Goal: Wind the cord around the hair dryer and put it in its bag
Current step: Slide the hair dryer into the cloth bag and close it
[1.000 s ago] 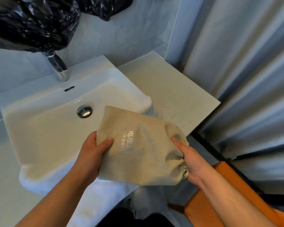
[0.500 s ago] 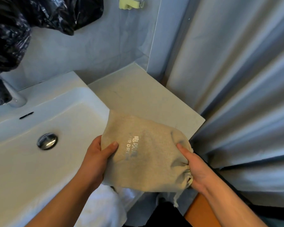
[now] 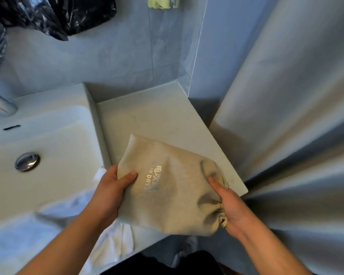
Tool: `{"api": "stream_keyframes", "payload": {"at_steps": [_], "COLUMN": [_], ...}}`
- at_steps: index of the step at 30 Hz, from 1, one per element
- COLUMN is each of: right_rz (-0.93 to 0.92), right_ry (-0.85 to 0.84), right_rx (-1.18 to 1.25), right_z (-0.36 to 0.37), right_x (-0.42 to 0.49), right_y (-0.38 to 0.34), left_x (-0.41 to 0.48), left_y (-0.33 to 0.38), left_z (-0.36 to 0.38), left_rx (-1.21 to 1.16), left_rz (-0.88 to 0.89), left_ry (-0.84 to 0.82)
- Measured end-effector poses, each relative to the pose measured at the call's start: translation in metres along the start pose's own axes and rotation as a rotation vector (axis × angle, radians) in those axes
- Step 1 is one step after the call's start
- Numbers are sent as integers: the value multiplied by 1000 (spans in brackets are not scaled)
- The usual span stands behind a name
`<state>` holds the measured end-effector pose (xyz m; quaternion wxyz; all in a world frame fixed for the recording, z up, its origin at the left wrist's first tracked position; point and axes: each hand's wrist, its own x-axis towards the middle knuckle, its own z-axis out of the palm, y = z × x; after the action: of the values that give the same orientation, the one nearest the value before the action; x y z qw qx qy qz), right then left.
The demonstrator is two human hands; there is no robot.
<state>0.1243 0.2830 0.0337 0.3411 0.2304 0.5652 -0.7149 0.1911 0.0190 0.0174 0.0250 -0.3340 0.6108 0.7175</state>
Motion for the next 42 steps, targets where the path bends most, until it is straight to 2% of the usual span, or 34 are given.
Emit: {"api": "stream_keyframes", "payload": {"at_steps": [9,15,20,24,30,36,42], "right_rz": [42,61,81,90,197,142,55], "right_ry": [-124,-97,-49,-32,-49,-21,-92], "right_rx": [-62,-103,-148,-200,-232,-366,-490], "right_z": [-33,-27,-14,3,30,70,127], "right_x": [44,71,103,145,210,278,337], "right_y": [-43,-64,-95,-115,-130,-147,-170], "left_x": [-2,28,70,108,167,225,283], "left_y": [4,8,14,17,20,37,49], "left_z": [45,53,63,66,68,65,31], "left_rx": [-52,-57,-192,-202,-266,-247,-278], "left_rz": [-55,-79,-142,-166,-190,-115,-125], "left_ry": [152,136,168,211,374,488,582]}}
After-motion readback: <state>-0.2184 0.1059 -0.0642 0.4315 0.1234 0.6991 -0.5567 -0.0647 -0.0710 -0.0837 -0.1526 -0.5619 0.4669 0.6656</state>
